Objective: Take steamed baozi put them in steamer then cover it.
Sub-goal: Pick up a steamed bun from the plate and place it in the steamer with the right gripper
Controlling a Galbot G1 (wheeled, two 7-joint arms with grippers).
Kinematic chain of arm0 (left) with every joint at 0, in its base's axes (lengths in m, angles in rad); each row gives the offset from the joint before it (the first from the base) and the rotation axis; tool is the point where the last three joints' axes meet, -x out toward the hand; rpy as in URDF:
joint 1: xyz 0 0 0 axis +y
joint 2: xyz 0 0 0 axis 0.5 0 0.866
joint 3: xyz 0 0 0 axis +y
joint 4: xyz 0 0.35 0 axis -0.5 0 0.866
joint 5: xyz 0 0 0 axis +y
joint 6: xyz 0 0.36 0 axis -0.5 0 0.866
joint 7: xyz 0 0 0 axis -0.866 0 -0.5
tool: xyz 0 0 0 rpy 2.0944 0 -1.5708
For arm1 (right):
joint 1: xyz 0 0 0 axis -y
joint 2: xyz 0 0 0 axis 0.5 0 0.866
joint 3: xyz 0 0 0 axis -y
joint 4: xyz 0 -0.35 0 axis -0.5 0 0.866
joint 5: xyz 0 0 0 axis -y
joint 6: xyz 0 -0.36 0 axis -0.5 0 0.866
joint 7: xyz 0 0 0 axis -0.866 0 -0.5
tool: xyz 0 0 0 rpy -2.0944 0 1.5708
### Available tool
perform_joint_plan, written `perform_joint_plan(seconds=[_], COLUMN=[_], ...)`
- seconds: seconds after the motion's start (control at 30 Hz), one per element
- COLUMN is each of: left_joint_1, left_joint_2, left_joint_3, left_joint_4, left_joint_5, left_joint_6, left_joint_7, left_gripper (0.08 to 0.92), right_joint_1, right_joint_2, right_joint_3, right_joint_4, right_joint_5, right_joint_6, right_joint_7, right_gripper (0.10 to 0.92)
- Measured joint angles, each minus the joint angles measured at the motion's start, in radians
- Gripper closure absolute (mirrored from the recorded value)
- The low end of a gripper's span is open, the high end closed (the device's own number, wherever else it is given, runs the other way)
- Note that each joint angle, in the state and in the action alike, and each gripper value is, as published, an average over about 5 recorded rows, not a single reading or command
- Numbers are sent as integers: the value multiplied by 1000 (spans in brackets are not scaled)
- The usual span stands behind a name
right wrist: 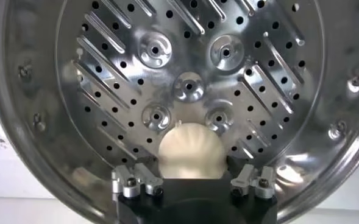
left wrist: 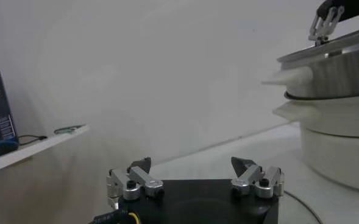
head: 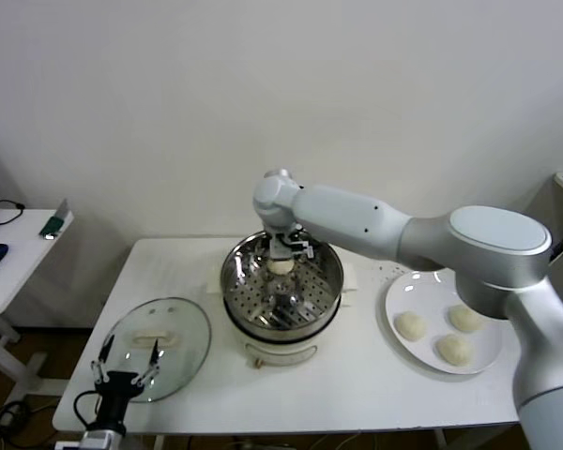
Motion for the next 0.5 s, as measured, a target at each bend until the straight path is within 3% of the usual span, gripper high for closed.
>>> perform_joint_plan(seconds=[0.3,0.5], left_joint_1=[1,-2], left_joint_2=[-2,-2], left_joint_3=[4,9], left_joint_4=[5,4], left_joint_5=[6,11], left_joint_6=[-4,-4], left_joint_7=[-1,-2], left_gripper=[177,177], right_joint_1=[52,163], right_joint_2=[-61,-166], right_joint_3=[4,-64], right_joint_4=[77,167], right_joint_5=[56,211], right_joint_6=[-13,-85], right_joint_7=[-18,-9], right_gripper=[203,203])
